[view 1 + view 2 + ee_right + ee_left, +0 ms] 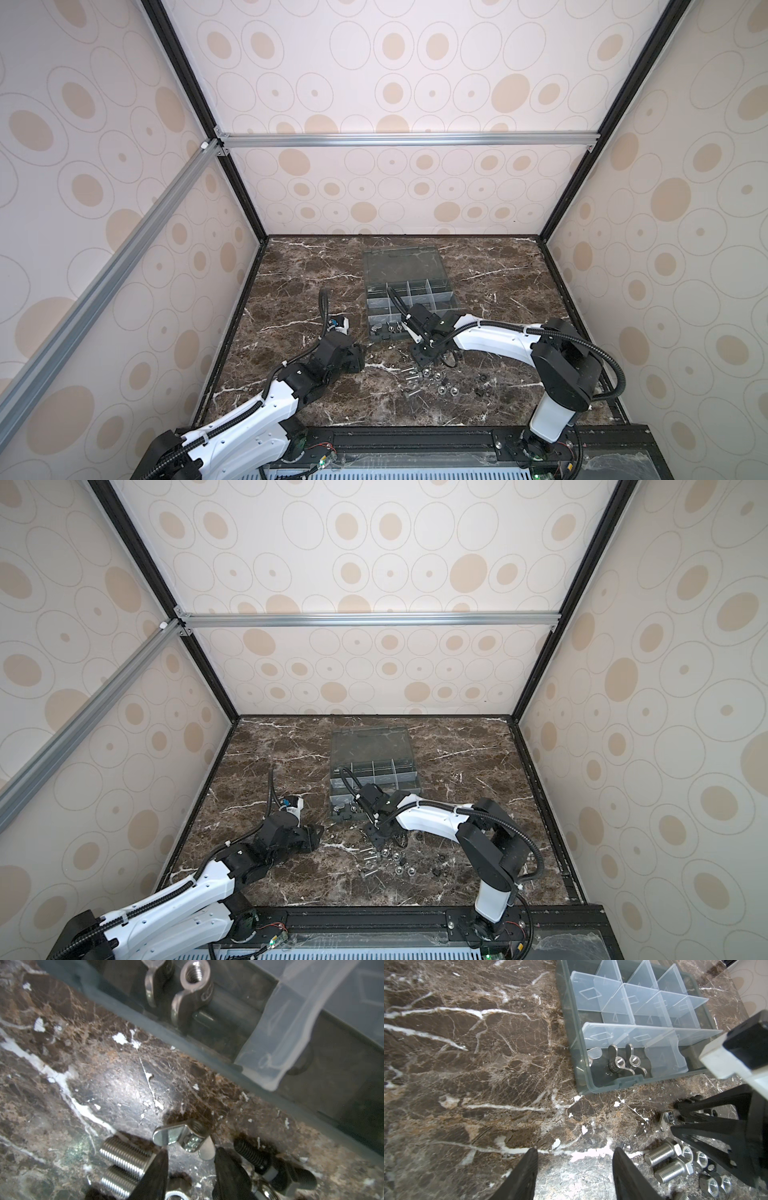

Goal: Sort the screws and nuts into containers
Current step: Rotate the nut at the center of the table, then pick up the nut from the center of the table.

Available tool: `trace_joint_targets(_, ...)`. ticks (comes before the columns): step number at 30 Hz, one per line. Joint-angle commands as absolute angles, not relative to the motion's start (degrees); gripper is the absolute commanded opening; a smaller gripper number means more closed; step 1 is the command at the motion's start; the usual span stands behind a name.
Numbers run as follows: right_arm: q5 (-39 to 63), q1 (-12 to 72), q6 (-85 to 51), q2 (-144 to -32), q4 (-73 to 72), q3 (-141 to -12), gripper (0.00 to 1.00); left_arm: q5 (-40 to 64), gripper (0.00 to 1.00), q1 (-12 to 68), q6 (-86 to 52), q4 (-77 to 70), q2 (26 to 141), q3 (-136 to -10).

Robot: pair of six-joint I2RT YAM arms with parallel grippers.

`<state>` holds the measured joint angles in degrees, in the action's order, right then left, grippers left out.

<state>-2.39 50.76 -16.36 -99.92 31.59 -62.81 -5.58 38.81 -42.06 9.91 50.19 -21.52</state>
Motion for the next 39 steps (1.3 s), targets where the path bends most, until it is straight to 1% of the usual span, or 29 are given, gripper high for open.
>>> trace_joint_targets(1,-3.6,51.2,-14.8,-101.5,33.4,-64.2,0.40,-6.9,0.58,38.3,-43.3,10.4,49.3,-21.6)
trace_joint_targets(10,-4.8,51.2,-13.4,-102.8,34.4,-64.9,0.40,-6.8,0.58,38.3,-43.8,10.1,49.2,-21.3)
trace_joint_targets(22,-4.8,51.2,-12.6,-105.0,34.7,-66.9,0.35,-6.8,0.58,38.2,-43.6,9.8,49.1,-21.0)
trace_joint_targets(26,-4.7,51.2,-12.5,-105.7,34.8,-67.5,0.32,-6.8,0.58,38.2,-43.7,9.8,48.9,-20.9)
trace_joint_targets(33,-4.4,51.2,-12.9,-105.8,34.4,-67.4,0.21,-6.8,0.58,38.3,-43.7,9.8,48.9,-20.9)
trace_joint_targets(39,-4.0,51.2,-13.7,-104.9,34.2,-66.8,0.15,-6.9,0.58,38.2,-43.9,9.8,48.8,-20.9)
